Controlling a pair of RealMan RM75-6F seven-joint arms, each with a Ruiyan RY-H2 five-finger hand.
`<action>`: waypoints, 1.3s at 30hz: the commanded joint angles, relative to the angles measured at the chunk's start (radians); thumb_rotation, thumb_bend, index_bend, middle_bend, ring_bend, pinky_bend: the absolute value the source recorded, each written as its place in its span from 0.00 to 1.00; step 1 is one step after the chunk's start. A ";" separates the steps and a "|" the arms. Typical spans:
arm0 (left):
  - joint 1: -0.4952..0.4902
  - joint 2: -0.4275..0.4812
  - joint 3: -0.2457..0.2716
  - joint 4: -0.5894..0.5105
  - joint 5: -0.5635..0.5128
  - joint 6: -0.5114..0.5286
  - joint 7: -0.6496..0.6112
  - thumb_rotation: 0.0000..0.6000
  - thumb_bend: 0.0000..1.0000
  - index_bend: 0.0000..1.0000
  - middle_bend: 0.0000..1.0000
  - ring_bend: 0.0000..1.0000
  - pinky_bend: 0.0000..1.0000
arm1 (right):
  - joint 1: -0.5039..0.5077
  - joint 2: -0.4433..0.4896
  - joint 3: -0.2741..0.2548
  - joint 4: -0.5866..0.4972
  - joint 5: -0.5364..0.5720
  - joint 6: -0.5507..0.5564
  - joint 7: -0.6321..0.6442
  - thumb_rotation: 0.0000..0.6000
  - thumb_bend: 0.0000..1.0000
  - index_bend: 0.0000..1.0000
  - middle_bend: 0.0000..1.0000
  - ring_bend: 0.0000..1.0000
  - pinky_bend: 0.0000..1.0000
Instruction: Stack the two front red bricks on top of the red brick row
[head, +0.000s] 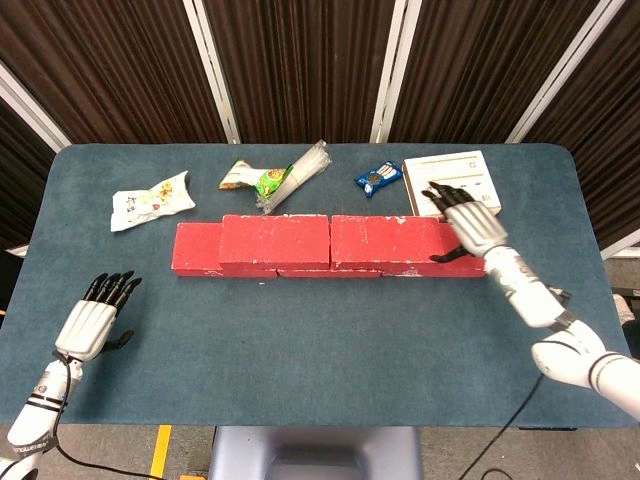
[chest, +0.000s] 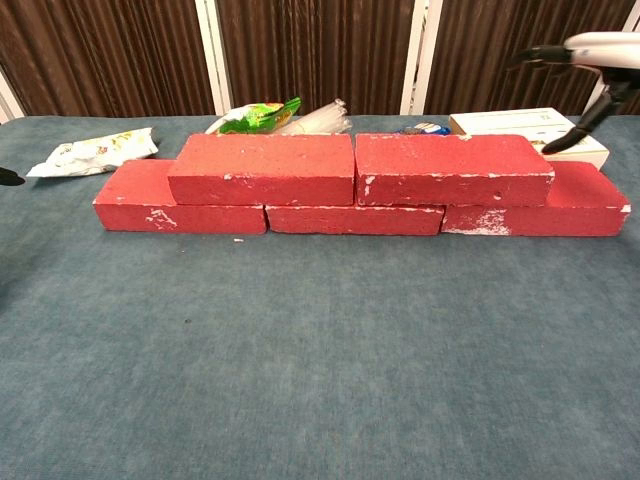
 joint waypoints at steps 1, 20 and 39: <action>0.000 -0.001 0.001 -0.002 0.001 -0.001 0.002 1.00 0.29 0.00 0.00 0.00 0.04 | -0.023 -0.008 -0.013 0.079 0.035 -0.039 0.012 1.00 0.11 0.42 0.00 0.00 0.20; -0.005 -0.005 -0.005 0.000 -0.018 -0.028 0.017 1.00 0.29 0.00 0.00 0.00 0.04 | 0.022 -0.199 -0.024 0.346 -0.002 -0.153 0.103 1.00 0.24 0.57 0.00 0.00 0.15; -0.006 -0.004 -0.005 0.005 -0.020 -0.032 0.010 1.00 0.29 0.00 0.00 0.00 0.04 | 0.046 -0.222 -0.016 0.350 -0.019 -0.173 0.121 1.00 0.25 0.57 0.00 0.00 0.15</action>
